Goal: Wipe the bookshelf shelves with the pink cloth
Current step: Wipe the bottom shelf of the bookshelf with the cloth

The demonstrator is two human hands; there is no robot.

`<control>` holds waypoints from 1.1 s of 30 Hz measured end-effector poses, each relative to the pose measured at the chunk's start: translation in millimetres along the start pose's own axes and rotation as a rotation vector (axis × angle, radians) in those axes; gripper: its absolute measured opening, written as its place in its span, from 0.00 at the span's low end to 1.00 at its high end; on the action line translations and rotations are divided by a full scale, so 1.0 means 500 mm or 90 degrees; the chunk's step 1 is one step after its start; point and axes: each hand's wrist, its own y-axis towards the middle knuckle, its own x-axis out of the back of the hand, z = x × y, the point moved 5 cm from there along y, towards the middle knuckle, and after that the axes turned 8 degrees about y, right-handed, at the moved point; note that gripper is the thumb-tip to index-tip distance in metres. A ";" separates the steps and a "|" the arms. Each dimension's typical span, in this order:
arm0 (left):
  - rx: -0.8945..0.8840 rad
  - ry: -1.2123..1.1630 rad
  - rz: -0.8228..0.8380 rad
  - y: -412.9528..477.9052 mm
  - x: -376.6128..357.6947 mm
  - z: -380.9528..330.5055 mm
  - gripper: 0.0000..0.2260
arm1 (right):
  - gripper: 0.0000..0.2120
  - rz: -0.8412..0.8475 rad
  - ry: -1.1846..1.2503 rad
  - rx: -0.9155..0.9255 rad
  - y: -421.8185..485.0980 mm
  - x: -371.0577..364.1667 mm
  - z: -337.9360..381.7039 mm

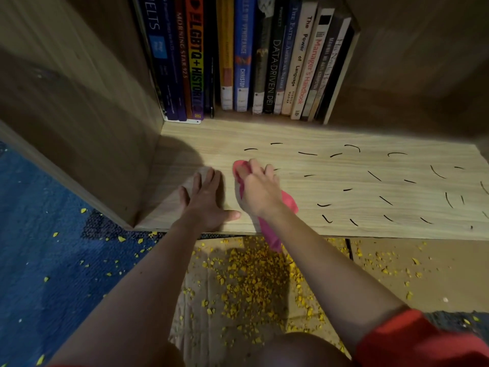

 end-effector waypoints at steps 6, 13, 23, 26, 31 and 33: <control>-0.003 0.000 -0.002 0.001 0.000 -0.001 0.48 | 0.19 -0.011 -0.005 0.024 -0.005 0.005 -0.037; 0.001 -0.004 -0.002 0.003 -0.004 0.000 0.49 | 0.22 0.012 -0.031 0.075 -0.040 -0.011 -0.004; 0.001 -0.023 0.002 0.000 -0.004 0.002 0.48 | 0.21 0.022 -0.038 0.043 -0.025 -0.005 0.007; 0.001 -0.023 0.007 0.000 -0.004 0.001 0.48 | 0.23 0.014 -0.025 0.082 -0.041 -0.008 -0.011; 0.002 -0.015 0.011 0.000 -0.002 0.002 0.48 | 0.17 -0.019 -0.044 -0.021 0.029 0.011 -0.026; 0.002 -0.022 0.010 0.000 -0.003 0.002 0.48 | 0.18 -0.011 -0.050 -0.020 0.019 0.008 -0.013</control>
